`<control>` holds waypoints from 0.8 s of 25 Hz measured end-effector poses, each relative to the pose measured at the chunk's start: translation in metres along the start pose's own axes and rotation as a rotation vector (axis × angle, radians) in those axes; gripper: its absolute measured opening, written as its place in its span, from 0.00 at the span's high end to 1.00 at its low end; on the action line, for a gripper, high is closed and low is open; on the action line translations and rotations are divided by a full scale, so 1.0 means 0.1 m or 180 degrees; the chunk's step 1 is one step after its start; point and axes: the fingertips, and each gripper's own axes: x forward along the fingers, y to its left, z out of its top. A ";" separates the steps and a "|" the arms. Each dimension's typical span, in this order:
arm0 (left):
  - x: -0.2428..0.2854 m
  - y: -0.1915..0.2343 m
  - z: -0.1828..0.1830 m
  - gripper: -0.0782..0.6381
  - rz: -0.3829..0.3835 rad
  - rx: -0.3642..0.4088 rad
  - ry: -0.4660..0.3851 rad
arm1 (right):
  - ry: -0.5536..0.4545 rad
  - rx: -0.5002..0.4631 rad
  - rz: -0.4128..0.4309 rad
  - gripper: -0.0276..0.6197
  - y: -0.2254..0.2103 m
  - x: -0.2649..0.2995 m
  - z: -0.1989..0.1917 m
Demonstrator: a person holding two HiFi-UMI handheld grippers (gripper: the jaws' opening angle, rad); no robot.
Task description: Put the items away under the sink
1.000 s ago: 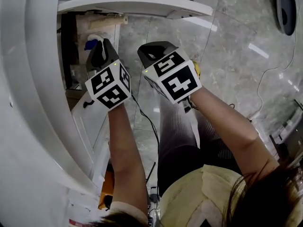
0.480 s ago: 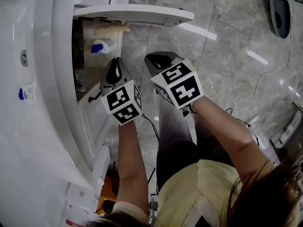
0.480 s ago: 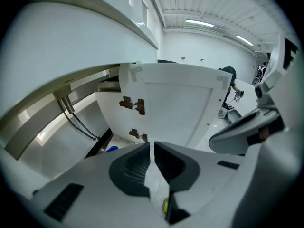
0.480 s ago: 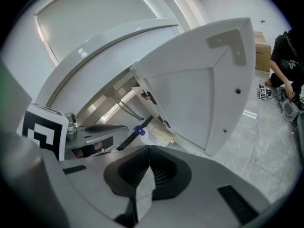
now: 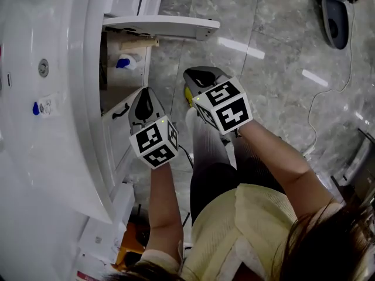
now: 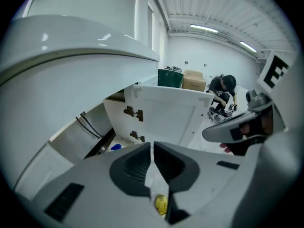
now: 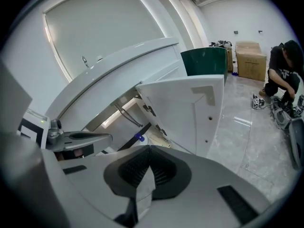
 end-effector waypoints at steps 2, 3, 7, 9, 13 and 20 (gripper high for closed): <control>-0.12 -0.04 0.00 0.81 -0.0006 -0.0038 0.0003 | -0.0028 -0.0021 -0.0001 0.92 0.03 -0.09 0.03; -0.17 -0.06 -0.01 0.81 -0.0001 -0.0068 0.0004 | -0.0041 -0.0032 0.0002 0.92 0.04 -0.14 0.03; -0.33 -0.06 -0.03 0.81 0.0041 -0.0167 -0.0033 | -0.0095 -0.0037 0.0023 0.92 0.09 -0.22 0.06; -0.39 -0.05 -0.07 0.81 0.0050 -0.0199 -0.0027 | -0.0104 -0.0036 0.0049 0.92 0.13 -0.25 0.05; -0.47 -0.03 -0.18 0.81 0.0058 -0.0308 0.0015 | -0.0068 -0.0090 0.0085 0.92 0.18 -0.29 -0.03; -0.48 0.03 -0.35 0.81 0.0134 -0.0405 0.0099 | 0.0033 -0.0131 0.0126 0.92 0.22 -0.22 -0.17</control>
